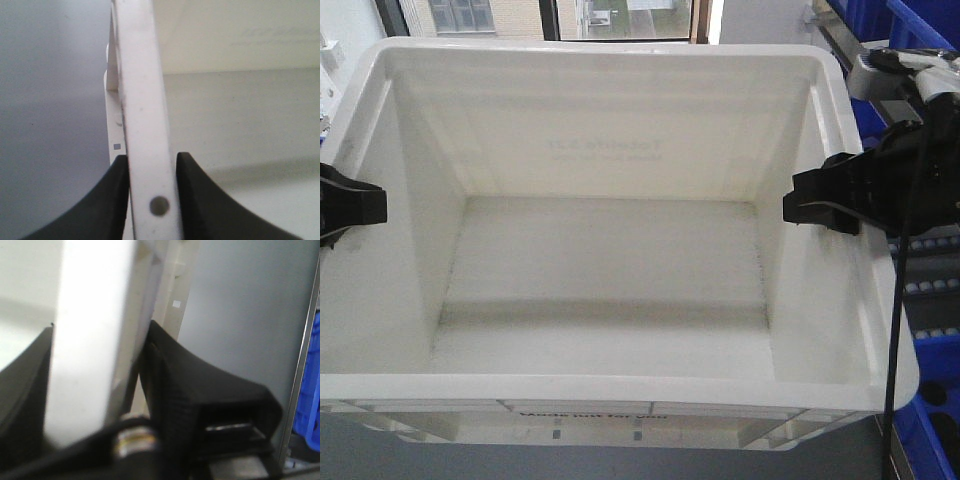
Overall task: Move bin from left to right shelf
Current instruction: 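Carry the tote with both grippers as the base drives toward another shelf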
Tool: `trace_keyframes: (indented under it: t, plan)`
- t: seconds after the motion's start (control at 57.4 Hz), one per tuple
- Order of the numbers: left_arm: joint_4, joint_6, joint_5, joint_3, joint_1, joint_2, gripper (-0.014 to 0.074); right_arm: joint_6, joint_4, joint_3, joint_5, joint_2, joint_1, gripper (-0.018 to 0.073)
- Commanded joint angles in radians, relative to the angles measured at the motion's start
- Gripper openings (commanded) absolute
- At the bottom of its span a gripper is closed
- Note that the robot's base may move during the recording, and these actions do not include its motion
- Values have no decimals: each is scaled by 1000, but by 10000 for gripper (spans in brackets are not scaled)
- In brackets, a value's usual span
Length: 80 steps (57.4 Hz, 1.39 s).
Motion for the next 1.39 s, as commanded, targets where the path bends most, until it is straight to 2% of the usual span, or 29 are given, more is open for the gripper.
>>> trace_keyframes:
  t: [0.0,1.377]
  plan:
    - [-36,46,-134,-42,-14,-32,-6,-52,47,-39,-89,-35,0,-4]
    - [-36,46,-134,-42,-14,-32,-6,-52,47,-39,-89,-35,0,-4]
